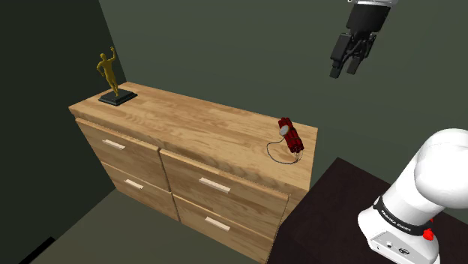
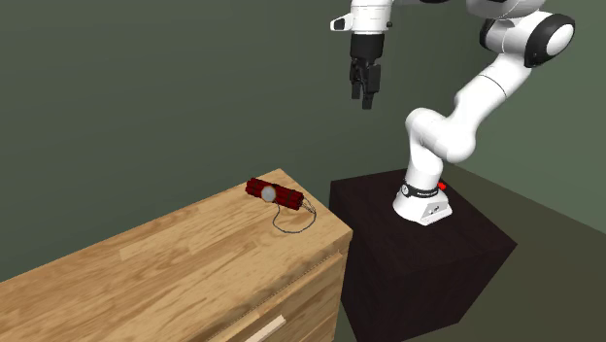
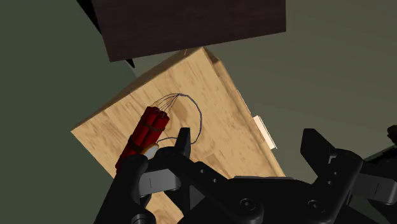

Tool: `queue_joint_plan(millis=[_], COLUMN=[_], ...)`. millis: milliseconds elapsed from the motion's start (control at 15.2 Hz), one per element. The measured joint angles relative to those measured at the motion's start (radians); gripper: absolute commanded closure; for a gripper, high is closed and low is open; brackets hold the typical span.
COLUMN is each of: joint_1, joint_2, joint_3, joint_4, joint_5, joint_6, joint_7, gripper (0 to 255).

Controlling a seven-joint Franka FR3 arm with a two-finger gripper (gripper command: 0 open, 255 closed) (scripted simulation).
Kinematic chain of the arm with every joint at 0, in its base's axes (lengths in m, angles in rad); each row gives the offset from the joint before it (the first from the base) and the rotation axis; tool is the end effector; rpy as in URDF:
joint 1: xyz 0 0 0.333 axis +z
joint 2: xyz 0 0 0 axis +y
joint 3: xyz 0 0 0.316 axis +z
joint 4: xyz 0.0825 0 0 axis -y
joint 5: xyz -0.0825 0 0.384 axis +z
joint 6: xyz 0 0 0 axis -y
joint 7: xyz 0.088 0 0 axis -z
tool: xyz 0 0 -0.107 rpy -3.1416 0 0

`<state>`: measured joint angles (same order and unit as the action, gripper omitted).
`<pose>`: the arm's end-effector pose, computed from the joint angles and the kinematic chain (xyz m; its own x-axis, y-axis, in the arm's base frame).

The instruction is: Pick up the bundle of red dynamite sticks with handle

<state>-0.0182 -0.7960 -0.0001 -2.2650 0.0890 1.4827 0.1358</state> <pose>0.2951 0.0048 0.6288 0.9894 -0.1452 0.0019 -0.1444 -0.9855 -0.0896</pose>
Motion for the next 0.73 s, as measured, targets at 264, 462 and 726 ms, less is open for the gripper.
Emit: queue_joint_plan(millis=[264,462,726], joint_1=[0.011,0.024,0.041], joint_2=[0.003,0.028,0.078], joint_3=[-0.022,-0.058,-0.101], joint_4=[-0.066,-0.136,-0.208], joint_5=[-0.024,-0.06,-0.102], joint_6=[0.063,0.155,0.276], joint_7=[-0.068,-0.167,-0.292], gripper=[0,0,0])
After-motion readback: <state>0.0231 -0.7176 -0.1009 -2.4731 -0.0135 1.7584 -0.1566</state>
